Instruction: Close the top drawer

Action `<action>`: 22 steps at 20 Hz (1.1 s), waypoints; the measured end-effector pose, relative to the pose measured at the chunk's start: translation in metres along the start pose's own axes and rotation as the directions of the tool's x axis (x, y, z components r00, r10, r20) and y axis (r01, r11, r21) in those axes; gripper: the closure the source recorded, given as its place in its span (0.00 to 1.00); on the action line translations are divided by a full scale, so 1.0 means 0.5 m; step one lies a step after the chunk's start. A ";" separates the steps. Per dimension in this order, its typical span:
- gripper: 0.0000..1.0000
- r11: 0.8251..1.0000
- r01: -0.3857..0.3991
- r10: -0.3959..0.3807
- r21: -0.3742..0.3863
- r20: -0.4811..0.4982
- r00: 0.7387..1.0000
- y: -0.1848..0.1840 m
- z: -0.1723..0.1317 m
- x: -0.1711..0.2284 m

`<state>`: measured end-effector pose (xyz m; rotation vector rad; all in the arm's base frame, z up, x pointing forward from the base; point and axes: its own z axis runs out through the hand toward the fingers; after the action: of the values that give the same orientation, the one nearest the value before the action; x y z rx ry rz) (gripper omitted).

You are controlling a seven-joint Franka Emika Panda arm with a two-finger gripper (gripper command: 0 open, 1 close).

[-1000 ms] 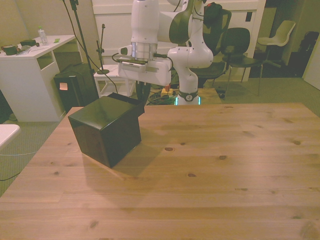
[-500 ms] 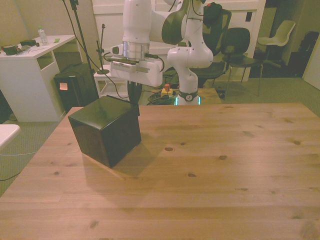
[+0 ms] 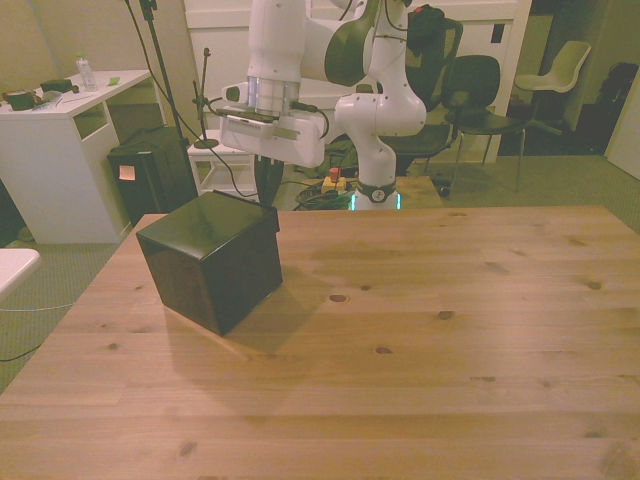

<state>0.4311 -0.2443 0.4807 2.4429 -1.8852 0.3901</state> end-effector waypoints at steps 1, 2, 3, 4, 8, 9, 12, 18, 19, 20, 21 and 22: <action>1.00 1.000 -0.002 0.002 0.000 -0.002 1.000 0.002 0.000 0.002; 1.00 1.000 -0.004 0.004 0.001 -0.004 1.000 0.003 -0.001 0.005; 1.00 1.000 -0.009 0.009 0.003 -0.008 1.000 0.005 -0.004 0.011; 1.00 1.000 -0.013 0.013 0.006 -0.011 1.000 0.006 -0.006 0.016; 1.00 1.000 -0.028 0.028 0.014 -0.023 0.999 0.009 -0.012 0.038; 1.00 0.999 -0.029 0.030 0.015 -0.027 0.999 0.010 -0.010 0.044; 1.00 1.000 -0.025 0.026 0.016 -0.043 0.999 0.011 -0.005 0.055; 1.00 1.000 -0.006 0.007 0.016 -0.055 0.998 0.005 -0.002 0.054; 1.00 1.000 -0.001 0.001 0.015 -0.055 0.999 0.004 0.000 0.050; 1.00 1.000 0.008 -0.007 0.016 -0.055 0.998 0.000 0.002 0.045; 1.00 1.000 0.021 -0.020 0.016 -0.051 0.998 -0.003 0.005 0.038; 1.00 0.999 0.038 -0.037 0.013 -0.042 0.998 -0.005 0.011 0.026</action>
<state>0.4374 -0.2571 0.4784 2.4548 -1.8243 0.4507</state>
